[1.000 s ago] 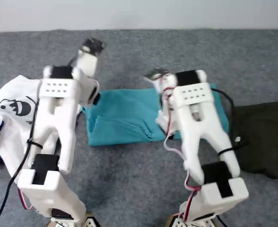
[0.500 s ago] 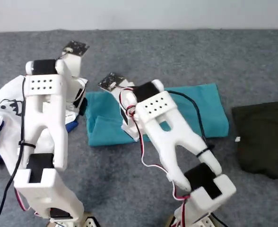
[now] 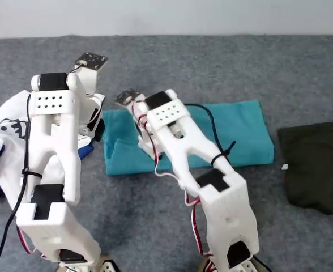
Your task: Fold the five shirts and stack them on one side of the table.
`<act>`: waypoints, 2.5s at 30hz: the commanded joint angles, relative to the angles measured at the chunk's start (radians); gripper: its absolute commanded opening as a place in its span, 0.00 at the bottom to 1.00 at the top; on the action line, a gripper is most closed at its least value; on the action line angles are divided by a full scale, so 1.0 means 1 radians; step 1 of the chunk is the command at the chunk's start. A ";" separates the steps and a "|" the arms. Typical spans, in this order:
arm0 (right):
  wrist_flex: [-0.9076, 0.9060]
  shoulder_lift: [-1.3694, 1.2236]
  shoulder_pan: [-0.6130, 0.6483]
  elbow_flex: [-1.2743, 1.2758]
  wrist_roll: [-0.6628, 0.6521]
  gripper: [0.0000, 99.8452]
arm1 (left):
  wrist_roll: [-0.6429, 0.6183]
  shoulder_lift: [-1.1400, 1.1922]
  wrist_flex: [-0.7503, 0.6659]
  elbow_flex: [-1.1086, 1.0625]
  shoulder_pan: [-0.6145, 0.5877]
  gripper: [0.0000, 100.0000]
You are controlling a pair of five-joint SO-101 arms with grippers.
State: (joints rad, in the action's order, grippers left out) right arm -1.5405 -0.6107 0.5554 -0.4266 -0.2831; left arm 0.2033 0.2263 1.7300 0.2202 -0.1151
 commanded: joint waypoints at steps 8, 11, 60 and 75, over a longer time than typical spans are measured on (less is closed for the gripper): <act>-0.010 -0.173 -0.071 -0.170 0.006 0.30 | -0.003 -0.006 0.021 0.005 0.006 0.14; -0.015 -0.180 -0.068 -0.183 0.006 0.30 | -0.003 -0.006 0.021 0.005 0.006 0.14; -0.030 -0.306 -0.716 -0.258 0.008 0.29 | -0.002 -0.005 -0.006 -0.105 0.009 0.14; -0.038 -0.295 -0.704 -0.258 0.012 0.01 | -0.002 -0.005 -0.006 -0.105 0.009 0.14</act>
State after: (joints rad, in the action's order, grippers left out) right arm -1.5666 -0.9053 -0.1933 -0.6920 -0.2785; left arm 0.2033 0.2263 1.7285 0.1112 -0.1151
